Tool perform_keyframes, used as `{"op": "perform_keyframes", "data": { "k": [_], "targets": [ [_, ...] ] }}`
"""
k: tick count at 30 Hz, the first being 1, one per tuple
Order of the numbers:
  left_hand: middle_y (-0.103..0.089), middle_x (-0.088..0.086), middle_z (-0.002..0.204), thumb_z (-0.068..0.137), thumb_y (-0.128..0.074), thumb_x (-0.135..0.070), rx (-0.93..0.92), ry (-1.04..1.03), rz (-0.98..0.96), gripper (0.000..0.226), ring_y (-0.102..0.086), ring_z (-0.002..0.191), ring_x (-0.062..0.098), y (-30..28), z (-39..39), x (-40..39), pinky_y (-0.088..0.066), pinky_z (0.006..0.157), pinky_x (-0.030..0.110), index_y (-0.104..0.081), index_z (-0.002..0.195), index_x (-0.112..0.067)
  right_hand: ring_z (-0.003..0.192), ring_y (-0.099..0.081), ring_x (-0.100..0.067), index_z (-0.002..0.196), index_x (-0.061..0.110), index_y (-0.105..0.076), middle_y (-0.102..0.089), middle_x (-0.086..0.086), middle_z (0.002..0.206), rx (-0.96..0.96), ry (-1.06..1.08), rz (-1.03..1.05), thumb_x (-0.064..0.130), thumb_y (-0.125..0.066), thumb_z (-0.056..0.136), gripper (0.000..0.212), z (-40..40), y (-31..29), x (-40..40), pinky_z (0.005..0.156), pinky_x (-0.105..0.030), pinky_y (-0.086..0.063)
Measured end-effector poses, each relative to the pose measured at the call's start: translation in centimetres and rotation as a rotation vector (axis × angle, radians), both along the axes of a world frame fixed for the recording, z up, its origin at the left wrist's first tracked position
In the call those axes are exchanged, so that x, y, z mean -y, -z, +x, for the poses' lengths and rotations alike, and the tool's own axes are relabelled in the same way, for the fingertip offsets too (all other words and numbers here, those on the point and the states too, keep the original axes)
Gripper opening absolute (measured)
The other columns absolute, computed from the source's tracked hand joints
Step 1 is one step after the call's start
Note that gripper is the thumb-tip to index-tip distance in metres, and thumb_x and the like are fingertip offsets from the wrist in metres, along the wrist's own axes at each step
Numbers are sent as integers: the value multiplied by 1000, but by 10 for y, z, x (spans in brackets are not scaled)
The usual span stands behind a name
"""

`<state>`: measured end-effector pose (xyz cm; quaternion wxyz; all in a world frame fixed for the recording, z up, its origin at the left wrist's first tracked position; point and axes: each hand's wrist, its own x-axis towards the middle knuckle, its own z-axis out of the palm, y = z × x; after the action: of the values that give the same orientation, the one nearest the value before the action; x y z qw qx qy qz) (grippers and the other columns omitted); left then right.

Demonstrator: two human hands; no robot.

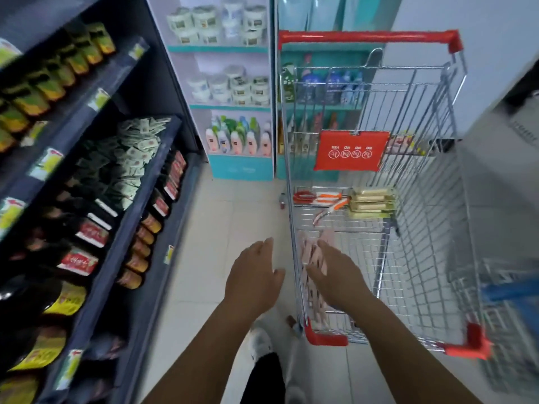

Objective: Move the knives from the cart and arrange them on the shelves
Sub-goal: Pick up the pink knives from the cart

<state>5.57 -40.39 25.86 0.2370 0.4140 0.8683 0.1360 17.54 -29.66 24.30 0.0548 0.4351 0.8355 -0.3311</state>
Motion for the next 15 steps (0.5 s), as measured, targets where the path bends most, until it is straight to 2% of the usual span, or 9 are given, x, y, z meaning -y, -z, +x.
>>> {"op": "perform_keyframes", "data": {
  "k": [3, 5, 7, 11, 15],
  "targets": [
    [-32, 0, 153, 97, -46, -38, 15, 48, 65, 59, -30, 139, 18, 0, -12, -46, -27, 112, 30, -24, 149, -20, 134, -41, -23, 147, 19, -29, -41, -3, 149, 13, 60, 36, 39, -42, 99, 54, -4, 2, -35, 108, -35, -31],
    [-36, -2, 151, 97, -45, -40, 35, 82, 106, 56, -35, 137, 18, 3, -20, -77, -32, 110, 32, -28, 147, -23, 139, -32, -22, 150, 18, -24, -33, -3, 153, 42, 88, 38, 40, -43, 98, 60, -10, 9, -60, 113, -36, -26],
    [-37, -2, 150, 96, -47, -41, 58, 120, 107, 57, -36, 136, 19, 9, -26, -106, -35, 109, 36, -26, 147, -24, 143, -26, -21, 151, 19, -20, -28, -2, 156, 58, 115, 30, 41, -44, 98, 63, -16, 16, -83, 116, -38, -23],
    [-42, -2, 146, 94, -51, -39, 64, 172, 76, 58, -41, 132, 22, 26, -35, -158, -42, 106, 39, -29, 146, -26, 142, -27, -22, 151, 17, -21, -28, -4, 156, 54, 147, 46, 40, -45, 97, 64, -29, 29, -128, 116, -38, -24],
    [-38, 2, 148, 95, -51, -33, 64, 212, -17, 60, -36, 134, 24, 47, -43, -195, -36, 107, 38, -25, 147, -22, 140, -31, -24, 151, 14, -22, -30, -7, 155, 86, 128, 43, 37, -47, 97, 63, -41, 47, -171, 114, -37, -27]
  ]
}}
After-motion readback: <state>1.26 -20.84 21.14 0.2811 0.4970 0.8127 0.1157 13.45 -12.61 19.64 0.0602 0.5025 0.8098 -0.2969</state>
